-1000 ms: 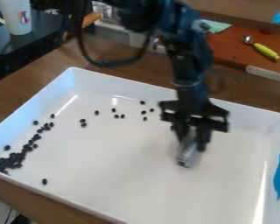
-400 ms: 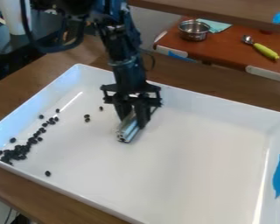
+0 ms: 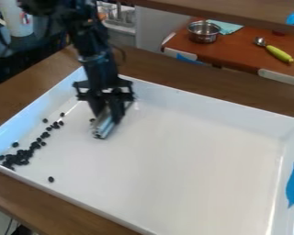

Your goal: Sweep into pile

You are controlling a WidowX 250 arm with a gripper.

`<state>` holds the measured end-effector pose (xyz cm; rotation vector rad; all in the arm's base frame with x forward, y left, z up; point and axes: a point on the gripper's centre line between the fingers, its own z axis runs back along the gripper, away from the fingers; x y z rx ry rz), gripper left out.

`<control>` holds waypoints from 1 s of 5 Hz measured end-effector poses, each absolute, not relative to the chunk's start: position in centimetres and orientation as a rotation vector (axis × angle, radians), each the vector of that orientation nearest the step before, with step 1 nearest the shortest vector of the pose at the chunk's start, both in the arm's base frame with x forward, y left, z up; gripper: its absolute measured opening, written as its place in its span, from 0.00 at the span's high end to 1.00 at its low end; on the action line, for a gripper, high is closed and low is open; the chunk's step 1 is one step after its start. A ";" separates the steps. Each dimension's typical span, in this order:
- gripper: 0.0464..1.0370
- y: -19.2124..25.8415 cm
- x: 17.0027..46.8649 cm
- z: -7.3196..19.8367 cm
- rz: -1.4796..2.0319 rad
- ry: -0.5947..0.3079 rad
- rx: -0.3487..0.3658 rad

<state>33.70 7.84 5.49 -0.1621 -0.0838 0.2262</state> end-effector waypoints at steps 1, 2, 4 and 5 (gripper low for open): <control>0.67 9.7 32.8 5.5 0.276 -0.056 -0.181; 0.67 11.7 31.7 5.7 0.335 -0.035 -0.206; 0.67 12.6 30.6 7.4 0.278 -0.229 -0.021; 0.67 11.1 30.5 8.2 0.270 -0.306 0.034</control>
